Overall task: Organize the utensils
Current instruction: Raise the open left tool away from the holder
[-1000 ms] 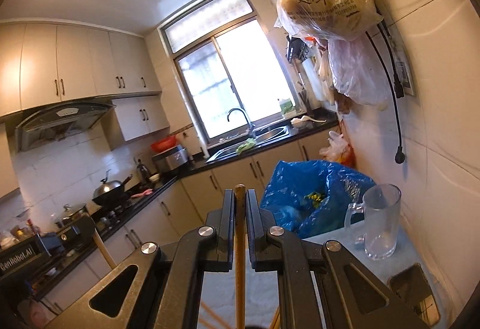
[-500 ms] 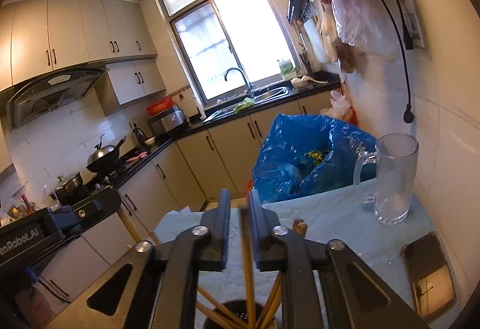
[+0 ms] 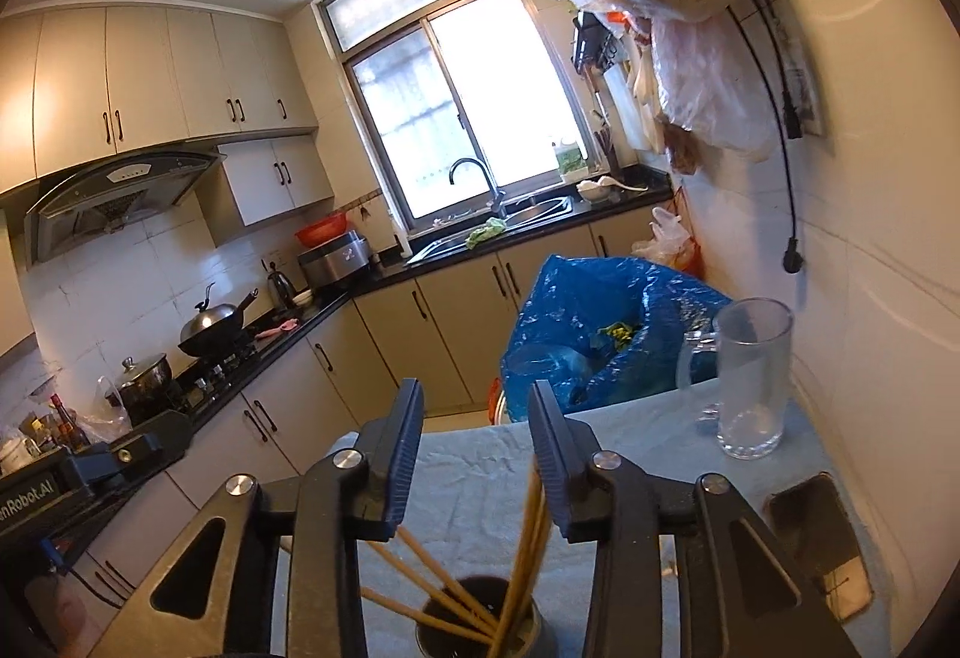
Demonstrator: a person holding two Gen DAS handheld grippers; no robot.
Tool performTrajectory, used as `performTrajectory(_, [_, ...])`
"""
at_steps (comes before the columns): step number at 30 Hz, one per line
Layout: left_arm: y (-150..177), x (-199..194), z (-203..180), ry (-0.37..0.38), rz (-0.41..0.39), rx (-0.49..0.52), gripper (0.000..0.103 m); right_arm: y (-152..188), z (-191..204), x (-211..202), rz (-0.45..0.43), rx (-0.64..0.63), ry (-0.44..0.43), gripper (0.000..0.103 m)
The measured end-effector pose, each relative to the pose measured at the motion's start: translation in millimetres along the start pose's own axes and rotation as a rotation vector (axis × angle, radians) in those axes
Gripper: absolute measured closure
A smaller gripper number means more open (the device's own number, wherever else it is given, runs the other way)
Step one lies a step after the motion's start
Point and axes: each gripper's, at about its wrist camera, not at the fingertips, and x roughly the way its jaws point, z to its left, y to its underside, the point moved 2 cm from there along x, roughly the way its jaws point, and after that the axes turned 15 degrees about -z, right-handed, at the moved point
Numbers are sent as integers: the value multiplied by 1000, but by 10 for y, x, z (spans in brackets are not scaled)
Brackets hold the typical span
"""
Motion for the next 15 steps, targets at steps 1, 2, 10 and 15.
performTrajectory(1, [3,-42,18,-3,1,-3,79,-5,-17,-69,1,-1,5,62])
performTrajectory(2, [8,-98,41,-6,2,-8,79,-13,-34,-113,2,-1,9,60])
performTrajectory(10, [303,-499,252,-46,51,-39,67,169,-235,-570,50,-12,66,46])
performTrajectory(15, [681,-628,379,-93,126,-26,64,549,-402,-758,161,-13,105,45])
